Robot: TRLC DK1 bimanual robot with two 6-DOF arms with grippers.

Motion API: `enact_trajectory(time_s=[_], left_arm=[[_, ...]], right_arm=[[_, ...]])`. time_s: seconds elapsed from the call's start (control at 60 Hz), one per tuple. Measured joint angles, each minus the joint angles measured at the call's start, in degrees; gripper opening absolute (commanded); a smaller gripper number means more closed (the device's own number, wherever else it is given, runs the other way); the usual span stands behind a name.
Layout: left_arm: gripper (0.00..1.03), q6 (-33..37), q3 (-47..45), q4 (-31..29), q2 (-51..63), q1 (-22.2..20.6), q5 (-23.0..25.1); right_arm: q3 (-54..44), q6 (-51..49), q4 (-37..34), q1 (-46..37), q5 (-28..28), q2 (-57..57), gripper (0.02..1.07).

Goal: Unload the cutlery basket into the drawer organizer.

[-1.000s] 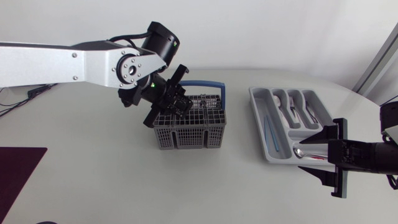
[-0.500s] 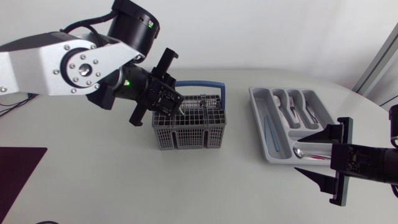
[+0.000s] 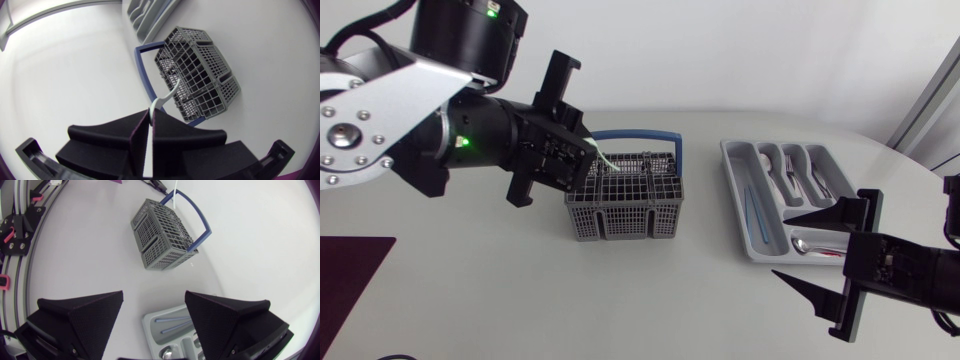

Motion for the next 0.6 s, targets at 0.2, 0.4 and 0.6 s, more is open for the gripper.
enact_trajectory(time_s=[0.2,0.4,0.6], left_arm=[[0.15,-16.0,1.8,-3.3,-1.4,-5.9,-0.2],[0.15,-39.0,9.0,-9.4,4.8,-9.7,4.5],[0.14,-59.2,15.8,-13.5,12.3,-9.7,13.7]], right_arm=[[-1.3,7.6,4.1,2.7,0.9,-2.4,0.92],[-1.4,15.8,8.6,9.6,7.5,-4.6,0.92],[-2.1,24.0,15.5,23.1,20.3,-4.9,0.92]])
